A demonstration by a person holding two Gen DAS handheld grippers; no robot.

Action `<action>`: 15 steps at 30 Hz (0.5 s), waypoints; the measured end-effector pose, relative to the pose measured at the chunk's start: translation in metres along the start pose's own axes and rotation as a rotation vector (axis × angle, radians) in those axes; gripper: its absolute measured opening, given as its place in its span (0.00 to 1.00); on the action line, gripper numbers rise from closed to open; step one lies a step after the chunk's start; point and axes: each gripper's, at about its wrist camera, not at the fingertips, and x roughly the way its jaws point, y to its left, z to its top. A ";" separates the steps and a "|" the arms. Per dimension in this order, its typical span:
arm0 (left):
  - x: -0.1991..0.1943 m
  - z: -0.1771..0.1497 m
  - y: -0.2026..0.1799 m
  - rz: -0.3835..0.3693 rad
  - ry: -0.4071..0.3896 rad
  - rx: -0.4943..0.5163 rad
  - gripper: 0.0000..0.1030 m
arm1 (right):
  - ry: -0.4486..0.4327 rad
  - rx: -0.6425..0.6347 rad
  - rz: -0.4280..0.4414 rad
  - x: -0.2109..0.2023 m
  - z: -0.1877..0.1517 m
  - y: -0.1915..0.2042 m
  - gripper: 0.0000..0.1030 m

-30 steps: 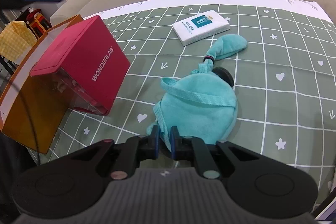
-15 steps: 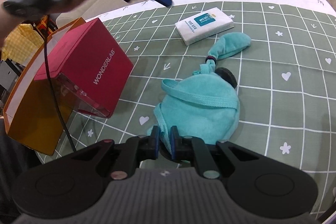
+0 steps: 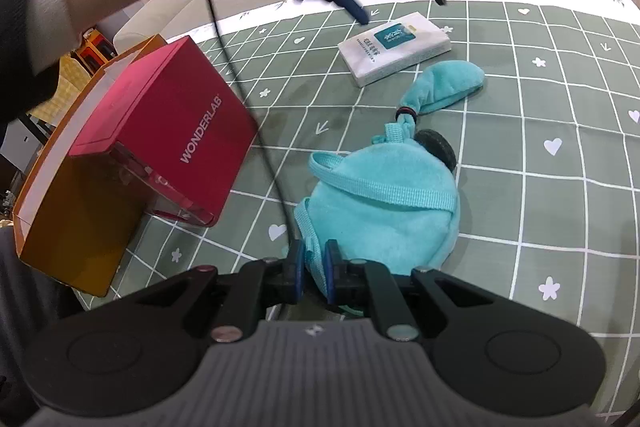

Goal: Organize soft objects
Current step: 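Grasp the teal plush pouch with the right tool while the left tool grasps the white tissue pack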

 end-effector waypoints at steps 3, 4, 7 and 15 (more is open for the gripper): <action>0.003 -0.002 -0.016 0.053 -0.003 0.251 0.90 | 0.000 0.011 0.010 0.001 0.000 -0.004 0.08; 0.002 -0.006 -0.021 0.095 -0.047 0.353 0.90 | 0.001 0.013 0.011 0.001 0.001 -0.004 0.08; 0.008 -0.014 -0.027 0.191 -0.062 0.581 0.90 | 0.002 0.007 0.010 0.000 0.001 -0.004 0.08; 0.031 -0.020 -0.023 0.113 0.063 0.642 0.90 | 0.007 0.013 0.029 0.002 0.004 -0.009 0.08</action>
